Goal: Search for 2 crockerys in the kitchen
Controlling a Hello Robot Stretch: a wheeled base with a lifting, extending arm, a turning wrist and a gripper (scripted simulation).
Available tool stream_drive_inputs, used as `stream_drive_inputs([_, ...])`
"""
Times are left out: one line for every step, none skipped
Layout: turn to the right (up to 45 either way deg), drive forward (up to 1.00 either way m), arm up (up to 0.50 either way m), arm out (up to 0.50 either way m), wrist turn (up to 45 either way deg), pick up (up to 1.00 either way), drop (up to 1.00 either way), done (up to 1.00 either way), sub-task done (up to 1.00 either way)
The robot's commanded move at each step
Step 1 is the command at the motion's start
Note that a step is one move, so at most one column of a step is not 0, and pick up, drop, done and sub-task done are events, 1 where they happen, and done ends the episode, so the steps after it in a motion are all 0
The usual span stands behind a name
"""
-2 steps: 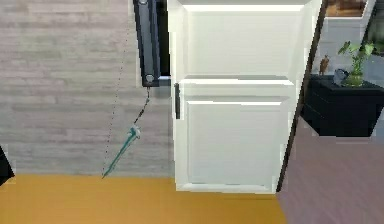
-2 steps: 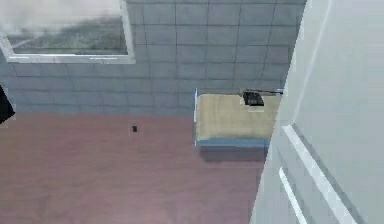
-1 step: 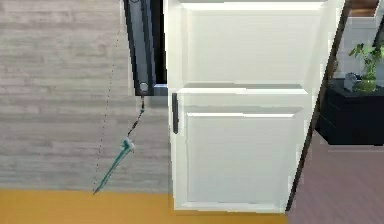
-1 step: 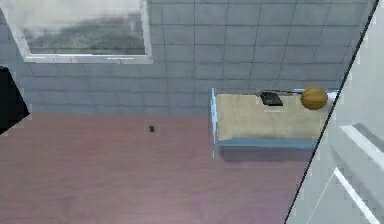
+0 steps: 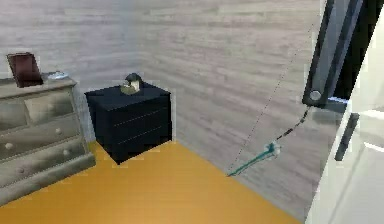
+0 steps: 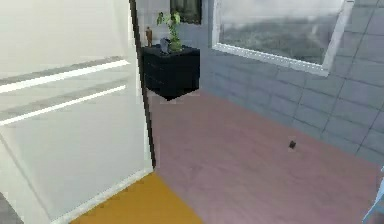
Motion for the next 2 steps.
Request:
stream_drive_inputs([-36.0,0.0,0.0,0.0,0.0,0.0,0.0,0.0,0.0])
stream_drive_inputs([0.0,0.45,0.0,0.0,0.0,0.0,0.0,0.0,0.0])
